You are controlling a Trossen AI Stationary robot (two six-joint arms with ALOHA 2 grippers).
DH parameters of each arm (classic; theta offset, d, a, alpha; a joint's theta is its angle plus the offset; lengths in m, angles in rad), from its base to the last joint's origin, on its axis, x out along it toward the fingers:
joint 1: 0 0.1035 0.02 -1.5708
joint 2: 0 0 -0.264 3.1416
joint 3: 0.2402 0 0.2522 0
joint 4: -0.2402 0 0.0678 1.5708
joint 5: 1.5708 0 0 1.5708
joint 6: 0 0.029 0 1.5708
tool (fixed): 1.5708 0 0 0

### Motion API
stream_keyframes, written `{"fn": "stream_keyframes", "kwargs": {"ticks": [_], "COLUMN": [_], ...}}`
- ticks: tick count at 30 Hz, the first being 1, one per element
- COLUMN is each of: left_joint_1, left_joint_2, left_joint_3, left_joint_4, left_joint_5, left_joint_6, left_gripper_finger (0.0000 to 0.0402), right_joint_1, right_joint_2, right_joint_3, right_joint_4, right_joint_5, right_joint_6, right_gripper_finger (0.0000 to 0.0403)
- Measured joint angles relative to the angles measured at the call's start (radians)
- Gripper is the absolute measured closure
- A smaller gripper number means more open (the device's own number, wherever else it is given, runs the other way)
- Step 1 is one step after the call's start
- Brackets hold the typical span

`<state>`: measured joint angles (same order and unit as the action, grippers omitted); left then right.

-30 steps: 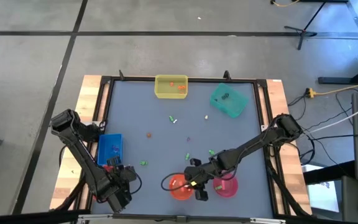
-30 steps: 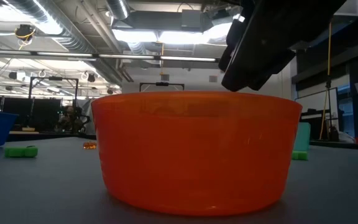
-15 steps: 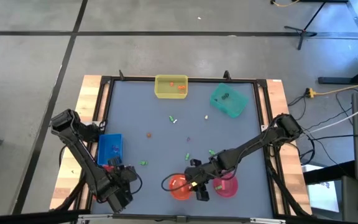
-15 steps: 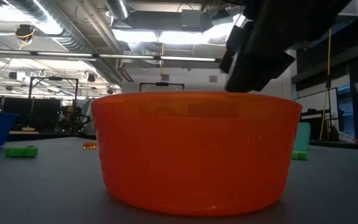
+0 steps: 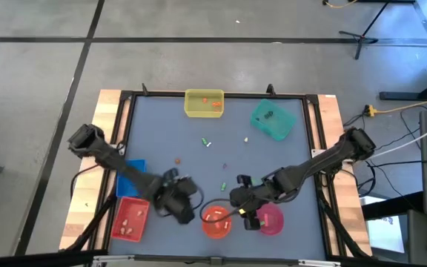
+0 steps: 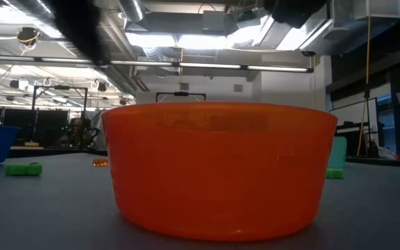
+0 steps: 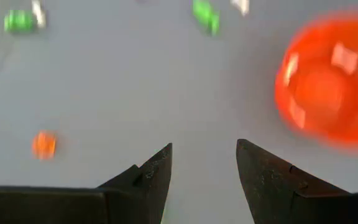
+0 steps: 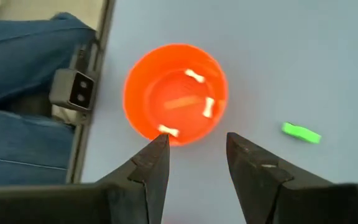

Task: Sort Halloween decoration
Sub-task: Put the purple witch hat toy into the blue bin

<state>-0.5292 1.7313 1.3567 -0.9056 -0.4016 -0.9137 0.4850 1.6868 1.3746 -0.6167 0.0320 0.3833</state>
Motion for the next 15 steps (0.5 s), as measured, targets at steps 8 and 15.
{"fn": "stream_keyframes", "kwargs": {"ticks": [8,15], "left_joint_1": [0.231,0.407], "left_joint_2": [0.000,0.016], "left_joint_3": [0.000,0.000], "left_joint_4": [0.216,0.255], "left_joint_5": [0.001,0.066], "left_joint_6": [0.139,0.139], "left_gripper_finger": [0.0239,0.0239], "right_joint_1": [0.000,-0.001], "right_joint_2": [-0.071,-0.069], "right_joint_3": [0.000,-0.005], "right_joint_4": [-0.225,-0.327], "right_joint_5": [0.163,0.247], "right_joint_6": [0.002,0.004], "right_gripper_finger": [0.0244,0.0244]}}
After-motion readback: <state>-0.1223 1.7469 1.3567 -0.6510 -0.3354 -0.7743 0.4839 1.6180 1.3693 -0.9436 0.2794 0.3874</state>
